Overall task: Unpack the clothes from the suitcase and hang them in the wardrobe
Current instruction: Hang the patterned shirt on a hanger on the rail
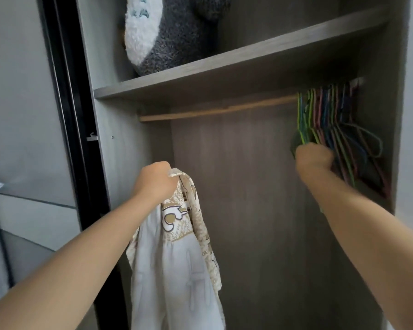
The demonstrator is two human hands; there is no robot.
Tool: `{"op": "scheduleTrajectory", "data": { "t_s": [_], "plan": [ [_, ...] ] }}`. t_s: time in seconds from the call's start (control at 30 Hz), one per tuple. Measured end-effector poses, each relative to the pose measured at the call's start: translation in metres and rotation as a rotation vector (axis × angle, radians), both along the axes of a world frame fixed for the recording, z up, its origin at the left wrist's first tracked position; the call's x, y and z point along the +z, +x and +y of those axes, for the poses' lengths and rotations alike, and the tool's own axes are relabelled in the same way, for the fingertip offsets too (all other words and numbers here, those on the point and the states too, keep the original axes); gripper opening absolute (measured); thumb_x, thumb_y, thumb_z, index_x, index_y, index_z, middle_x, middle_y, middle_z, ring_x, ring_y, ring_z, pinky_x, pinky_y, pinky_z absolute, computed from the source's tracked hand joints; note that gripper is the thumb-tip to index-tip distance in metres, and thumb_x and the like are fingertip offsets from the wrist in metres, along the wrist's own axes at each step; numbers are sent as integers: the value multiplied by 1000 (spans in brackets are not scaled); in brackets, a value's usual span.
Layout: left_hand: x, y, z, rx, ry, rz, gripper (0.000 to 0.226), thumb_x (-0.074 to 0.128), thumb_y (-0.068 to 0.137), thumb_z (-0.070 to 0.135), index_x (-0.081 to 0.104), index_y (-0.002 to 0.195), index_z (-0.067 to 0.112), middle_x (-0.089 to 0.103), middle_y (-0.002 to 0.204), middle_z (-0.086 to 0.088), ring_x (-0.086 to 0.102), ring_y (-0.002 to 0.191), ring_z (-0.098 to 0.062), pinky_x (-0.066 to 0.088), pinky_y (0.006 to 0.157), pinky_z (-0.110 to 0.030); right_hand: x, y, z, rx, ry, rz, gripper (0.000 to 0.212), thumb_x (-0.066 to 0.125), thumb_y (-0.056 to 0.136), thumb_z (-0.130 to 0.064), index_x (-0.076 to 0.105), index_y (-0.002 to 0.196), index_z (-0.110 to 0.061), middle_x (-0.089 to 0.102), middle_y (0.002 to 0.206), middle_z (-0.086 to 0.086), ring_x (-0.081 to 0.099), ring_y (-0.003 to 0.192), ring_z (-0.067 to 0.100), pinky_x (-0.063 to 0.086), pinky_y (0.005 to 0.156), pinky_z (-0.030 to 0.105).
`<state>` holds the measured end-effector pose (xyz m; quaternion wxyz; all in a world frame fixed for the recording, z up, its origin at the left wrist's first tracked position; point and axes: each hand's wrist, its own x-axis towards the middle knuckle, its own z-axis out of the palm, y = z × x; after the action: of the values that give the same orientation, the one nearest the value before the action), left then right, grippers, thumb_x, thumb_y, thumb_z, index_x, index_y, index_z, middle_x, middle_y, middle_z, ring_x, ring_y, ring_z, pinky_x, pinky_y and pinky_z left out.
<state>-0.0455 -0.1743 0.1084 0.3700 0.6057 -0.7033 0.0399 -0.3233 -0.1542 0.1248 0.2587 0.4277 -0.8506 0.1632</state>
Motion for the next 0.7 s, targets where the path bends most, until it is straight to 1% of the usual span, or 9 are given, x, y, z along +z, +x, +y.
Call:
{"op": "scheduleTrajectory", "data": {
  "t_s": [0.07, 0.13, 0.27, 0.37, 0.5, 0.6, 0.63, 0.67, 0.7],
  "plan": [
    [0, 6, -4, 20, 12, 2, 26, 45, 89, 13, 41, 63, 14, 58, 88, -11, 50, 81, -29, 34, 64, -28, 1, -1, 1, 6, -23, 7, 35, 34, 92, 7, 58, 117, 1, 59, 122, 16, 56, 114, 32, 47, 87, 37],
    [-1, 11, -7, 29, 18, 0, 28, 45, 89, 13, 39, 61, 15, 53, 82, -8, 49, 79, -28, 34, 64, -28, 5, 0, 2, 11, -76, -7, 35, 33, 92, 7, 58, 116, 3, 59, 121, 18, 56, 113, 33, 47, 88, 38],
    [-1, 25, -10, 14, 13, -3, 27, 45, 88, 12, 40, 62, 14, 52, 78, -8, 52, 80, -30, 35, 63, -29, 12, 4, 4, 54, -162, -96, 32, 33, 92, 7, 58, 113, 9, 58, 120, 24, 55, 114, 38, 46, 90, 41],
    [-1, 37, -13, 7, 12, 1, 26, 46, 88, 12, 42, 63, 13, 49, 68, -4, 51, 76, -29, 34, 61, -28, 12, 12, 0, 96, -251, -157, 30, 36, 92, 6, 56, 114, 11, 58, 119, 28, 54, 114, 41, 46, 91, 44],
    [0, 57, -19, -24, 3, 28, 25, 47, 88, 12, 44, 63, 13, 46, 63, -2, 50, 74, -29, 34, 61, -28, -8, 32, -6, 174, -320, -306, 28, 38, 93, 2, 53, 115, 11, 57, 119, 30, 54, 114, 43, 45, 91, 47],
    [-3, 73, -21, -54, -8, 39, 23, 49, 87, 12, 45, 65, 14, 46, 64, 0, 51, 77, -28, 38, 64, -31, -47, 56, 0, 357, -420, -435, 20, 38, 96, -7, 52, 101, 7, 58, 106, 35, 56, 102, 47, 44, 80, 43],
    [-3, 77, -21, -61, -18, 42, 18, 50, 87, 11, 49, 69, 12, 47, 65, -1, 52, 79, -28, 41, 66, -33, -64, 65, 4, 433, -447, -469, 19, 37, 97, -10, 51, 89, 0, 59, 99, 36, 56, 96, 47, 39, 72, 41],
    [-3, 84, -23, -65, -30, 47, 13, 50, 87, 11, 53, 75, 9, 49, 69, -4, 54, 81, -29, 43, 69, -35, -84, 76, 8, 497, -480, -496, 22, 38, 97, -12, 44, 77, -7, 58, 90, 36, 57, 89, 48, 32, 65, 39],
    [-3, 89, -24, -68, -52, 61, 11, 51, 87, 11, 56, 80, 5, 52, 72, -6, 55, 83, -31, 45, 71, -37, -104, 85, 12, 540, -515, -508, 26, 39, 97, -14, 37, 71, -11, 58, 81, 35, 56, 82, 49, 25, 60, 36]
  ]
}}
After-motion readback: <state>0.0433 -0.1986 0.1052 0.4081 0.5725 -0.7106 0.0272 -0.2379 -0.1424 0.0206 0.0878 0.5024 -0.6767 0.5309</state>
